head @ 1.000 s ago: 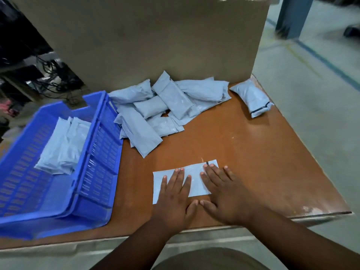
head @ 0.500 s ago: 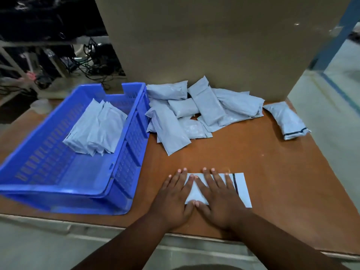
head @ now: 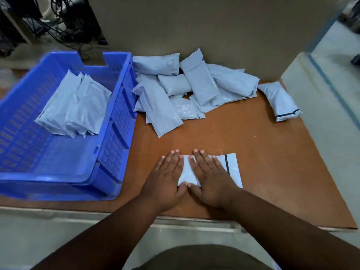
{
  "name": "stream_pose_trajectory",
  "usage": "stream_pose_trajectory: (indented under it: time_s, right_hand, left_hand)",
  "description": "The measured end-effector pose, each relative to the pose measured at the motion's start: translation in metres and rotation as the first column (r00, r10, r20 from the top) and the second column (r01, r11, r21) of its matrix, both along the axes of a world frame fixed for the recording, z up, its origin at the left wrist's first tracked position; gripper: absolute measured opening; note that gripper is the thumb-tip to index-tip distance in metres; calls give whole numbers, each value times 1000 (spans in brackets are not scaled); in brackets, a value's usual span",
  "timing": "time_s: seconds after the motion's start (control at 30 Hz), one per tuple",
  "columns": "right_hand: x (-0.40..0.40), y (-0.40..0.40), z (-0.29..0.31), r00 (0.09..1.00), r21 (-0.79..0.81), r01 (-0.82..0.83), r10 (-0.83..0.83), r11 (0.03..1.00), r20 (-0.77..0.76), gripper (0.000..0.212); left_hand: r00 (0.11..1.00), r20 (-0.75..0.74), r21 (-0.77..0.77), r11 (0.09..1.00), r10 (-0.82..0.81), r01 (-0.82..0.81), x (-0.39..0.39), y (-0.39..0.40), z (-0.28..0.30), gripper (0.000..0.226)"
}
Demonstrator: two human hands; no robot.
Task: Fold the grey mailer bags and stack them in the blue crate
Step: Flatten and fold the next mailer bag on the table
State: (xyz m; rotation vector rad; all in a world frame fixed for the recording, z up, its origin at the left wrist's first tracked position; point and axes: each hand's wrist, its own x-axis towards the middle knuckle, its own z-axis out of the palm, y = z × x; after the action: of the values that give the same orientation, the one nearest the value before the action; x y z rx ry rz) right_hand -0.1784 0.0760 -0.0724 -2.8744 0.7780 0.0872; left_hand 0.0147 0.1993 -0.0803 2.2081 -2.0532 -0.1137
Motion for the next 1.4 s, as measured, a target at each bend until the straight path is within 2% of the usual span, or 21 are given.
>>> stream_pose_trajectory:
  time_s: [0.2, 0.37, 0.47, 0.57, 0.9, 1.13, 1.23, 1.27, 1.33, 1.4]
  right_hand:
    - [-12, -8, 13, 999, 17, -38, 38, 999, -28, 88]
    - [-54, -14, 19, 999, -48, -13, 15, 999, 37, 81]
    - [-73, -23, 11, 999, -12, 2, -2, 1000, 37, 88]
    - [-76, -26, 0, 999, 20, 4, -5, 1000, 42, 94]
    - [-78, -27, 2, 988, 65, 30, -40, 997, 150, 94]
    - [-66, -60, 31, 990, 197, -19, -8, 980, 139, 75]
    - [-65, -74, 38, 995, 214, -99, 96, 972, 24, 81]
    - [-65, -76, 38, 992, 200, -120, 122, 972, 1, 79]
    - [-64, -80, 39, 989, 159, -148, 150, 976, 0, 72]
    - [-61, -83, 45, 984, 132, -175, 171, 976, 39, 69]
  left_hand:
    - [998, 38, 50, 998, 45, -47, -9, 0, 13, 81]
    - [997, 72, 45, 999, 26, -29, -33, -12, 30, 72]
    - [994, 97, 72, 997, -47, 40, -42, -22, 24, 70]
    - [996, 76, 73, 997, -39, 34, -50, -27, 12, 69]
    - [996, 77, 55, 998, -41, 37, -47, -36, 11, 73]
    - [998, -52, 161, 986, 40, -31, -39, -84, 80, 48]
    - [997, 29, 313, 947, 66, -72, -46, -86, 100, 48]
    - [992, 31, 346, 930, 123, -126, -50, -83, 103, 51]
    - [962, -57, 390, 893, 268, -226, -59, -78, 104, 51]
    - [941, -109, 395, 883, 320, -255, -65, -76, 104, 47]
